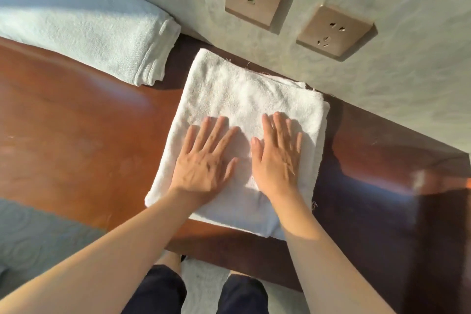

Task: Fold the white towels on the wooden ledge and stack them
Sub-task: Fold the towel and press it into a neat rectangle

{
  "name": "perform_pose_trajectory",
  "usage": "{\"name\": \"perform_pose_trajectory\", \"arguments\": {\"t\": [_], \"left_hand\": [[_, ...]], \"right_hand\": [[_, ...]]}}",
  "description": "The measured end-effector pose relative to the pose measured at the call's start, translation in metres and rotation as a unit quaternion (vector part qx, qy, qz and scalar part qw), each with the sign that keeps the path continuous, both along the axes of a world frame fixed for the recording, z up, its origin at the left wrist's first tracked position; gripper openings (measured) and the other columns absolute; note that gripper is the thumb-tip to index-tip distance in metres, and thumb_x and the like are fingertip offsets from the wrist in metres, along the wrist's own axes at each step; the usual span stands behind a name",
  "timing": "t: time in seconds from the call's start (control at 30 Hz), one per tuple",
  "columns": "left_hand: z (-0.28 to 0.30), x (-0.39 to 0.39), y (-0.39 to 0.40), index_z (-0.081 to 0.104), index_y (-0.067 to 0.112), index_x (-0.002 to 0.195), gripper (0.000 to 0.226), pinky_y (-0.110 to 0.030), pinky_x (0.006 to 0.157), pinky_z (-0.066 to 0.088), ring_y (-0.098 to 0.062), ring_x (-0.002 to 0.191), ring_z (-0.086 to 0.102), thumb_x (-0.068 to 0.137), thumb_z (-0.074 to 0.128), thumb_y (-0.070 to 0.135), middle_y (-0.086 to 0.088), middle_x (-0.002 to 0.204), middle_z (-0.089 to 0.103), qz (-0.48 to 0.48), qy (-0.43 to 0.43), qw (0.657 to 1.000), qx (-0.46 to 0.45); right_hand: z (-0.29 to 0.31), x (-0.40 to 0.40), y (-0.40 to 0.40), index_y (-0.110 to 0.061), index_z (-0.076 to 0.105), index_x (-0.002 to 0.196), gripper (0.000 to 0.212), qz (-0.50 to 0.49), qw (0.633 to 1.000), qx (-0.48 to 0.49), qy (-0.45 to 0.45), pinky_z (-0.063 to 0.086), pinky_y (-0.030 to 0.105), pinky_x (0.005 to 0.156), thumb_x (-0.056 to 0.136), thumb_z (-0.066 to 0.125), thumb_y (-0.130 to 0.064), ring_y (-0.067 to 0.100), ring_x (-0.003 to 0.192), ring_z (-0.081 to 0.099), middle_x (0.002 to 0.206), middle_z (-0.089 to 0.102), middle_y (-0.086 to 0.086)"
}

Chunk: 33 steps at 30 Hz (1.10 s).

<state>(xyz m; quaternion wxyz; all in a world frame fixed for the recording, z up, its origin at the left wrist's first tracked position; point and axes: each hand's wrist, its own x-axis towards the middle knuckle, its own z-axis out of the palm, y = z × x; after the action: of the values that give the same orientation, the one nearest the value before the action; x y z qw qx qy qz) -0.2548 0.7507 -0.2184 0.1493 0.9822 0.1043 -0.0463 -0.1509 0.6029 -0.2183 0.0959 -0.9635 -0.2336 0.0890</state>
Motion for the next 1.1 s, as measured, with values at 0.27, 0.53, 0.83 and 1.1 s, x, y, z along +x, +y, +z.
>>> {"name": "perform_pose_trajectory", "arguments": {"t": [0.27,0.53,0.83,1.1], "left_hand": [[-0.013,-0.005,-0.003,0.015,0.023,0.162,0.073,-0.051,0.126,0.009,-0.024,0.157,0.002,0.099,0.034,0.055,0.004,0.169,0.010,0.013,0.011,1.000,0.016],[-0.011,-0.003,-0.003,0.007,0.022,0.163,0.076,-0.051,0.126,0.008,-0.022,0.157,-0.003,0.098,0.031,0.056,0.004,0.170,0.003,0.006,0.030,0.999,0.017],[-0.016,-0.003,0.000,0.007,0.021,0.163,0.077,-0.048,0.126,0.002,-0.023,0.157,-0.003,0.098,0.033,0.054,0.001,0.170,0.003,-0.003,0.031,0.999,0.014],[-0.014,-0.003,0.004,0.006,0.024,0.163,0.072,-0.051,0.126,0.004,-0.025,0.157,-0.003,0.100,0.027,0.054,0.002,0.170,0.002,-0.023,0.026,0.999,-0.010]], "right_hand": [[-0.016,0.088,-0.020,-0.028,0.007,0.162,0.058,-0.005,0.998,-0.053,-0.019,0.001,0.048,0.126,0.107,0.014,-0.044,0.018,0.157,-0.004,0.170,0.000,-0.002],[-0.009,0.006,-0.012,-0.027,0.017,0.162,0.060,0.056,0.998,-0.027,-0.002,0.007,0.053,0.126,0.106,0.018,-0.049,0.022,0.157,0.002,0.170,0.009,0.001],[-0.001,-0.062,-0.024,-0.017,0.026,0.160,0.061,0.050,0.998,0.019,-0.024,0.016,0.055,0.125,0.107,0.030,-0.047,0.025,0.156,0.011,0.168,0.018,0.006],[0.002,-0.064,-0.038,-0.017,0.008,0.162,0.071,-0.112,0.991,-0.070,0.006,0.003,0.054,0.126,0.105,0.008,-0.057,0.024,0.157,-0.002,0.170,0.002,0.004]]}}
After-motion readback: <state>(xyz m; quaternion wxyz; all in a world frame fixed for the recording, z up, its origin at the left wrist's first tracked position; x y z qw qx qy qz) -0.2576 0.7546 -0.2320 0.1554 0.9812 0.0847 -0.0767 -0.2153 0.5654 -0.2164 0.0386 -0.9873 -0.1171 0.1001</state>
